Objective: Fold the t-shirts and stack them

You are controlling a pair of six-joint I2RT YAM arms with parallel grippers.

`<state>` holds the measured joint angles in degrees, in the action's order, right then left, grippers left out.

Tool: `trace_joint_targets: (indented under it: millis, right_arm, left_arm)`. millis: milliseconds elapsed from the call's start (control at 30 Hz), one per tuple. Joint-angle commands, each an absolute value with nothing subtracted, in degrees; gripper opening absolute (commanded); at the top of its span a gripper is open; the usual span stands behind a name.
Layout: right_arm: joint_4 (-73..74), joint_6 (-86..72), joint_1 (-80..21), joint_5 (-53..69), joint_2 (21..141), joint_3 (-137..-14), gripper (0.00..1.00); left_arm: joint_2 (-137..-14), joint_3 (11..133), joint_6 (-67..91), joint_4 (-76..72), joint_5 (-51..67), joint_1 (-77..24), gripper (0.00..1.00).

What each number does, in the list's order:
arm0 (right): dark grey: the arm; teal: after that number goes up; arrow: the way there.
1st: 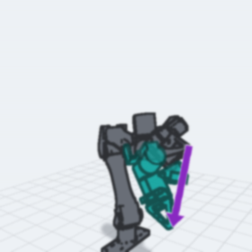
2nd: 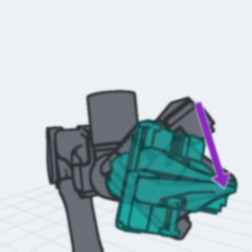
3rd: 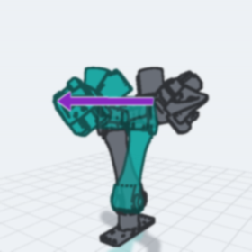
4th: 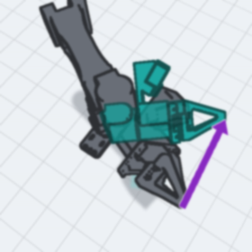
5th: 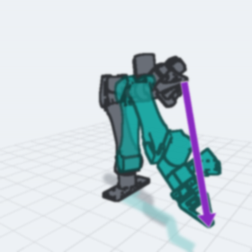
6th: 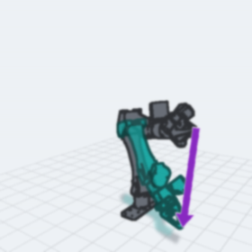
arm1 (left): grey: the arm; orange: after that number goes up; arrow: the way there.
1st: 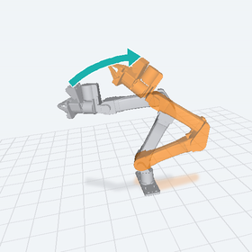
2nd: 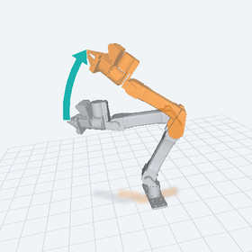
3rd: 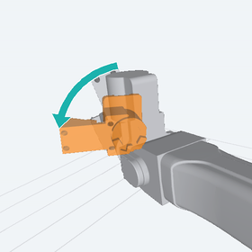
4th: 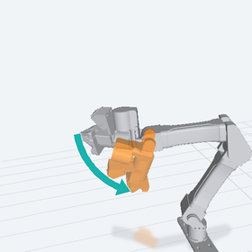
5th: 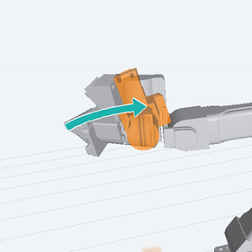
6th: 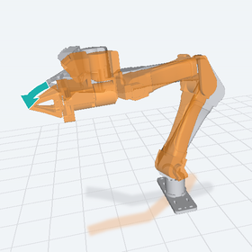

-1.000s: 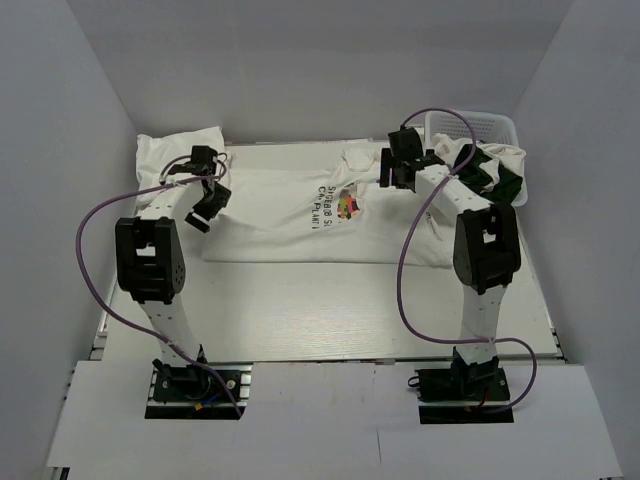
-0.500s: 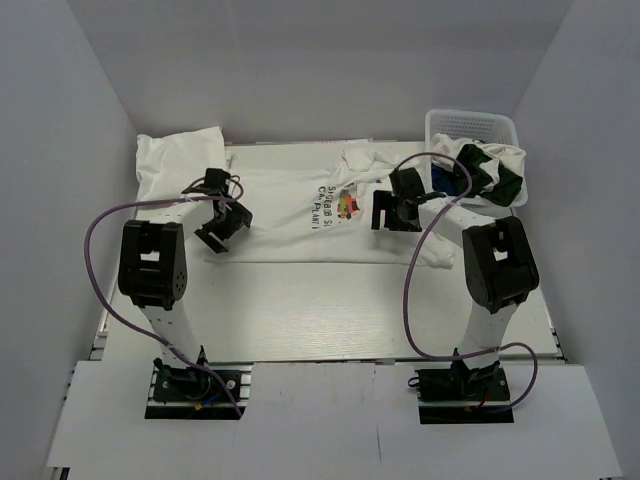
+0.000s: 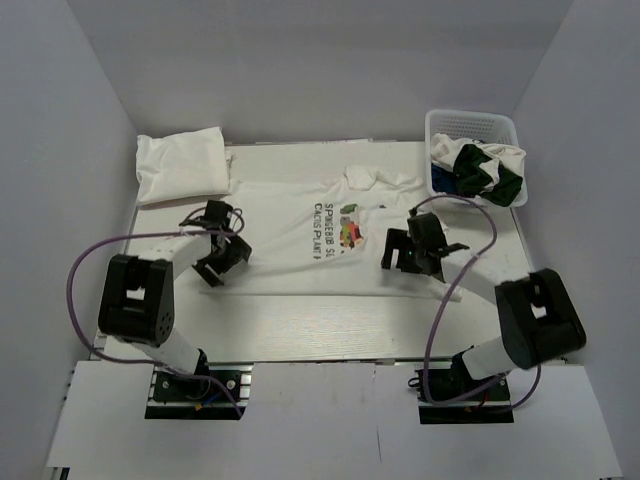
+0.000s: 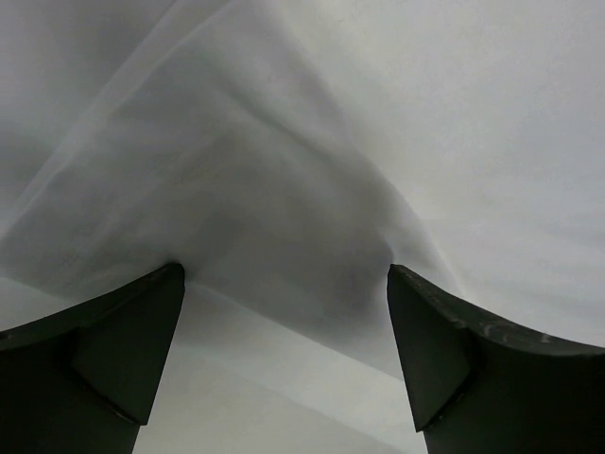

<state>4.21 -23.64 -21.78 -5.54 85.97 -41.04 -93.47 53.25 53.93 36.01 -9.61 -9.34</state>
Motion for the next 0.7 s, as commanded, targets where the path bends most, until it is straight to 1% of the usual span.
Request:
trace_joint_targets:
  millis: [0,100,133,200,267,333,367,433,500,533,600,633,667]
  right_arm:
    - [15.2,-26.6,-22.5,-3.1,80.1,-32.6,0.90]
    - [20.6,-28.3,-23.4,-2.4,73.3,-30.6,0.90]
    - [23.9,-29.3,-23.7,-1.3,72.0,-28.9,0.90]
    - [25.4,-29.6,-24.5,1.5,66.4,-28.0,0.90]
    - [26.5,-27.3,-25.0,3.6,62.9,-27.8,0.90]
    - [26.5,-24.7,-26.0,0.5,60.0,-31.3,0.90]
    - [25.8,-24.3,-26.2,0.3,60.0,-33.9,0.90]
    - [24.0,-22.8,-26.5,-4.8,61.4,-38.7,0.90]
    - [22.7,-23.2,-26.6,-6.2,64.3,-44.0,0.90]
    - [21.5,-24.2,-26.4,-7.0,65.3,-48.8,0.90]
    - [19.7,-25.7,-26.3,-7.1,68.2,-51.9,0.90]
    - [18.7,-25.9,-26.0,-7.8,70.6,-56.2,0.90]
    - [18.6,-25.8,-26.0,-7.8,73.7,-57.7,0.90]
  left_arm:
    - [-91.2,41.3,56.0,51.1,-7.0,-10.2,1.00]
    - [-85.5,38.3,57.4,54.4,-4.4,-10.9,1.00]
    - [-84.0,38.3,57.9,55.4,-4.4,-10.9,0.98]
    - [-81.1,37.6,58.6,58.3,-5.0,-11.4,0.98]
    - [-77.0,40.7,59.2,60.0,-8.0,-11.4,0.98]
    - [-74.5,45.8,59.2,60.0,-11.4,-11.4,1.00]
    - [-74.5,47.7,59.2,59.1,-14.1,-11.4,1.00]
    - [-74.5,51.7,57.8,54.4,-14.9,-10.6,1.00]
    - [-76.5,56.9,54.6,50.0,-15.5,-10.1,1.00]
    - [-77.6,60.8,53.7,47.0,-16.9,-10.1,1.00]
    - [-82.9,65.6,53.2,46.4,-18.4,-9.6,1.00]
    - [-85.2,70.5,52.5,46.4,-20.2,-9.6,1.00]
    - [-87.6,73.1,52.5,47.5,-21.2,-9.0,1.00]
